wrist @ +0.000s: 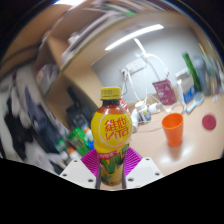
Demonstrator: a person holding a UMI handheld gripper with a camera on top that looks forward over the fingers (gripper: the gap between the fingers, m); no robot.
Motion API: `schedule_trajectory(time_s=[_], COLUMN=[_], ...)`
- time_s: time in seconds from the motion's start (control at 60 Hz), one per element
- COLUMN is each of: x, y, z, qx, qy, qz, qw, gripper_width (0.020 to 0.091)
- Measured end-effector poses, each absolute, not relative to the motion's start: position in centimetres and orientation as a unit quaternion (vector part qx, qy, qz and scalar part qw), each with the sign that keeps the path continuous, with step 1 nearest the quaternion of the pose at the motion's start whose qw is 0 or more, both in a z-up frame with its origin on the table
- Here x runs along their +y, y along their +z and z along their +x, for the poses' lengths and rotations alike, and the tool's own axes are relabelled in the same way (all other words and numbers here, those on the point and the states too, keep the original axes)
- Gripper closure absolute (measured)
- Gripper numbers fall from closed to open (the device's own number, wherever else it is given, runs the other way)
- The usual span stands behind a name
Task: Pour water
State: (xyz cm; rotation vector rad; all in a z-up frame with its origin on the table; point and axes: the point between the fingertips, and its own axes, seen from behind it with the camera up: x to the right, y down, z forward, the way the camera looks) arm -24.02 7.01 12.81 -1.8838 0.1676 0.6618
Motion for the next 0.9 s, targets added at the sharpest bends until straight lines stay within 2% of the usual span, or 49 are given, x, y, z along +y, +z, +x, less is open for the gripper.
schedule_trajectory(time_s=[0.1, 0.217, 0.3, 0.517, 0.7, 0.817, 0.9], x=[9.5, 11.9, 14.0, 15.9, 16.8, 17.1, 17.0], y=[16.7, 18.7, 19.2, 21.4, 21.5, 21.8, 23.3], z=[-23.9, -23.0, -21.4, -18.9, -17.5, -17.5, -17.7], qx=[0.23, 0.406, 0.485, 0.559, 0.594, 0.589, 0.559], qy=[0.448, 0.611, 0.671, 0.723, 0.728, 0.731, 0.739], qz=[-0.733, -0.611, -0.517, -0.381, -0.32, -0.322, -0.347], qw=[0.458, 0.299, 0.219, 0.142, 0.118, 0.125, 0.143], gripper_width=[0.0821, 0.0821, 0.0821, 0.0822, 0.0822, 0.0821, 0.0821])
